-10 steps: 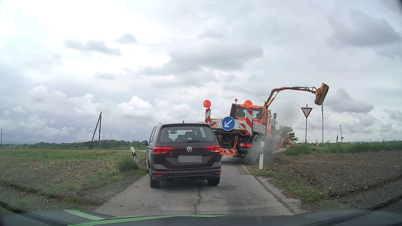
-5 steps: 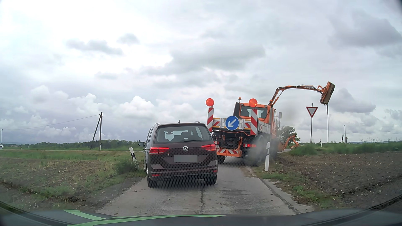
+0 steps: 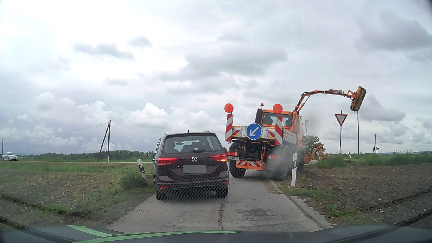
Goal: Follow the waypoints while adhering to traffic rules and regulations
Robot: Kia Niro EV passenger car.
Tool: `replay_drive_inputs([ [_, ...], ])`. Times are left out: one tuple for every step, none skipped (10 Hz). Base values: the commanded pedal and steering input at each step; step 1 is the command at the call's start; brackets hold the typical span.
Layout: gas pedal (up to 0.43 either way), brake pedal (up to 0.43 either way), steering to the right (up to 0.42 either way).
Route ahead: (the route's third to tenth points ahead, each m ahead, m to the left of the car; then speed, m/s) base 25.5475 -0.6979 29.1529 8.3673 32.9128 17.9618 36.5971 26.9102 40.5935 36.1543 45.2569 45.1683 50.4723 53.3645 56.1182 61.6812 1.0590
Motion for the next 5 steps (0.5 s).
replay_drive_inputs([
  [0.028,0.000,-0.066],
  [0.059,0.000,-0.066],
  [0.087,0.000,-0.066],
  [0.098,0.000,-0.066],
  [0.118,0.000,-0.066],
])
